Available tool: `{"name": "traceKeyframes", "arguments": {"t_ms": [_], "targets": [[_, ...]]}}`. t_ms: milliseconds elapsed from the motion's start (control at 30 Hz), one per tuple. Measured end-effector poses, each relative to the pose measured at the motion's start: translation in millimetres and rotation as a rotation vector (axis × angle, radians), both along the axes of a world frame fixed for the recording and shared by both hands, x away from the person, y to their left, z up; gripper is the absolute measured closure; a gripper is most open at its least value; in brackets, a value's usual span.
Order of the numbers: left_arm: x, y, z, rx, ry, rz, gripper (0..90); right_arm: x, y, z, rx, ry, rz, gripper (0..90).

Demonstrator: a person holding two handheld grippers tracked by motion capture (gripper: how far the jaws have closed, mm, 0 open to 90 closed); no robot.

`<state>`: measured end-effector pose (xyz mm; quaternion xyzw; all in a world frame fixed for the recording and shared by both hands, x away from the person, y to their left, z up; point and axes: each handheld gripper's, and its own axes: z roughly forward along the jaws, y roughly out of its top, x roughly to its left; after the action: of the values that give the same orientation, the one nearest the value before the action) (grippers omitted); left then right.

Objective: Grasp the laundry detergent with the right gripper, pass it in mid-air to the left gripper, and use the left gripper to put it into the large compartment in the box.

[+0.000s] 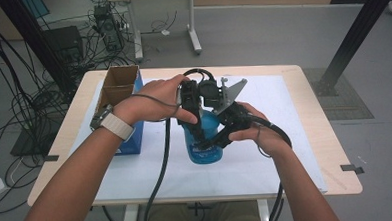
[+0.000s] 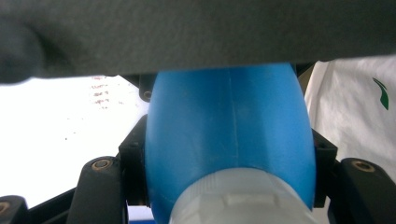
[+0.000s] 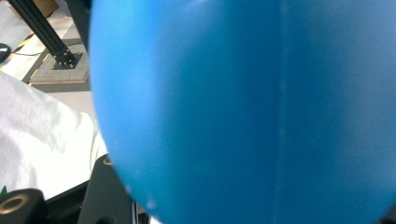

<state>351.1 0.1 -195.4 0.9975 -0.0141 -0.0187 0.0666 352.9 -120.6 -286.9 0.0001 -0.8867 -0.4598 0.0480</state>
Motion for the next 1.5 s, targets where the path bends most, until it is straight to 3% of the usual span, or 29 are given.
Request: {"name": "traceKeyframes", "arguments": {"t_ms": [1500], "targets": [[-0.3, 2.9, -0.2, -0.009, -0.006, 0.009, 37.8, 0.7, 1.4, 0.4, -0.001, -0.009, 0.006, 43.3]]}}
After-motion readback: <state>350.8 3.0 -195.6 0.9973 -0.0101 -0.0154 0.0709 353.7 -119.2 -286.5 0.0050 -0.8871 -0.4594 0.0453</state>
